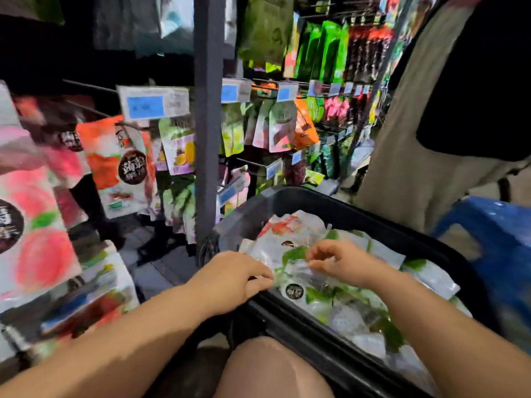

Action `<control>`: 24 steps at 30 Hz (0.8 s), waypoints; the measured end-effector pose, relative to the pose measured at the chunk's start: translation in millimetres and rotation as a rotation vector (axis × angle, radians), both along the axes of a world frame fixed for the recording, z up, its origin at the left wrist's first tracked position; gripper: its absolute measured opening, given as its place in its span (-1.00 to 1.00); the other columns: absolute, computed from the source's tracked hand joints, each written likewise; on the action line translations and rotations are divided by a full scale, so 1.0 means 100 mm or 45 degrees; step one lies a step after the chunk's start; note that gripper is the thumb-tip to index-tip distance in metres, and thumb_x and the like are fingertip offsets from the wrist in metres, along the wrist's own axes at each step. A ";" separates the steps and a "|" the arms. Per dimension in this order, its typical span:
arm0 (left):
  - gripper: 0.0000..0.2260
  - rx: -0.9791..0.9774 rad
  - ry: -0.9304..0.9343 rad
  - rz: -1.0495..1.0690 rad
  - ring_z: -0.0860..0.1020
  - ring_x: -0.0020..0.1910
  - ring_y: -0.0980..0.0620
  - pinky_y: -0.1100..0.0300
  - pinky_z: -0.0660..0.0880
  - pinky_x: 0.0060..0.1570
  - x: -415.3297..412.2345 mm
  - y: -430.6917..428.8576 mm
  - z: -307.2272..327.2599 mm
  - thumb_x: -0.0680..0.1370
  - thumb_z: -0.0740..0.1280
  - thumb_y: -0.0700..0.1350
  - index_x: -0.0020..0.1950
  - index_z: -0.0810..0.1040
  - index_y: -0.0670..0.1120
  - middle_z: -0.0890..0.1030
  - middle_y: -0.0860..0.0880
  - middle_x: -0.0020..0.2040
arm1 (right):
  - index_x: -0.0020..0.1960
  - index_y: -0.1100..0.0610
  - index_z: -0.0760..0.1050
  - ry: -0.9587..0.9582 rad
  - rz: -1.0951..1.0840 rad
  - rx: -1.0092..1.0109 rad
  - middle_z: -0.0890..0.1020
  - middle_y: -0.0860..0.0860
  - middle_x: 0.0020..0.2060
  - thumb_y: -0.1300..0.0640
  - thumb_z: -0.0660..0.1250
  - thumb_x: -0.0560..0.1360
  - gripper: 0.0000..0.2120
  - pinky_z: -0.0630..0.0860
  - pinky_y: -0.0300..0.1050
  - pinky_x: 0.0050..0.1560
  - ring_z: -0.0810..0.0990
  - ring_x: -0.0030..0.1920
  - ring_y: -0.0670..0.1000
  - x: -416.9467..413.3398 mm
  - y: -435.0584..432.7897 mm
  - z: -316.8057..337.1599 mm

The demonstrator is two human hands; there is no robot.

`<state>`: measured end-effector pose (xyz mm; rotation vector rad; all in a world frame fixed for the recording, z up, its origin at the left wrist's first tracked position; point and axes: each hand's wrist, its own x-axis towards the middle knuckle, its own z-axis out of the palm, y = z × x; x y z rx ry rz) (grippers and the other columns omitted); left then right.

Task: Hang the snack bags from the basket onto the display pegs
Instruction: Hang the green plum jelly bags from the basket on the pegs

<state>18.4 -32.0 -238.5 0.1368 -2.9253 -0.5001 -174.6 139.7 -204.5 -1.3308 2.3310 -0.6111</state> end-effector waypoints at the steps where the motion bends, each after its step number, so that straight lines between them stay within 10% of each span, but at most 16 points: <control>1: -0.56 -0.045 0.018 -0.036 0.58 0.01 0.08 0.09 0.46 0.07 -0.03 0.00 -0.04 0.58 0.03 0.29 0.09 0.62 0.11 0.67 0.12 0.02 | -0.07 -0.04 0.56 0.031 -0.025 0.051 0.56 -0.20 -0.19 0.09 0.44 0.52 -0.93 0.41 -0.38 -0.08 0.50 -0.23 -0.32 -0.06 0.08 -0.05; 4: -0.35 -0.147 0.088 -0.091 0.52 -0.18 0.04 0.15 0.38 -0.07 -0.06 -0.03 -0.13 0.57 -0.18 0.36 -0.06 0.58 0.01 0.62 0.01 -0.16 | 0.27 0.01 0.52 0.253 -0.074 0.212 0.53 -0.09 0.04 -0.05 0.46 0.49 -0.61 0.34 -0.48 -0.11 0.49 -0.05 -0.15 -0.20 0.20 -0.17; 7: -0.36 -0.155 0.168 -0.094 0.50 -0.18 0.03 0.26 0.23 -0.15 -0.08 -0.02 -0.15 0.57 -0.18 0.34 -0.10 0.57 -0.01 0.59 0.00 -0.20 | 0.48 0.01 0.35 0.348 -0.134 0.209 0.38 0.00 0.41 -0.17 0.48 0.43 -0.29 0.30 -0.19 0.36 0.36 0.39 0.02 -0.32 0.15 -0.29; 10: -0.42 -0.115 0.184 -0.078 0.48 -0.18 0.04 0.25 0.19 -0.16 -0.08 -0.01 -0.14 0.54 -0.14 0.30 -0.11 0.57 -0.01 0.58 0.02 -0.21 | 0.52 -0.02 0.27 0.341 -0.186 0.253 0.37 0.00 0.47 -0.32 0.42 0.40 -0.20 0.32 -0.03 0.40 0.34 0.44 0.07 -0.36 0.07 -0.36; 18: -0.55 -0.014 0.177 -0.057 0.42 -0.26 0.12 0.23 0.29 -0.10 -0.07 0.04 -0.11 0.54 -0.04 0.29 -0.21 0.53 0.09 0.54 0.12 -0.32 | 0.10 0.06 0.50 0.104 -0.540 -0.039 0.61 -0.07 -0.22 -0.06 0.36 0.56 -0.78 0.51 -0.08 -0.15 0.60 -0.17 0.01 -0.35 0.01 -0.46; 24: -0.44 -0.022 0.090 0.003 0.47 -0.15 0.10 0.21 0.29 0.05 -0.07 0.07 -0.12 0.49 -0.11 0.33 -0.09 0.58 0.05 0.60 0.09 -0.20 | 0.00 0.17 0.46 -0.135 -0.727 -0.491 0.53 -0.01 -0.23 0.05 0.30 0.59 -0.83 0.37 -0.14 -0.24 0.48 -0.24 -0.04 -0.25 0.08 -0.29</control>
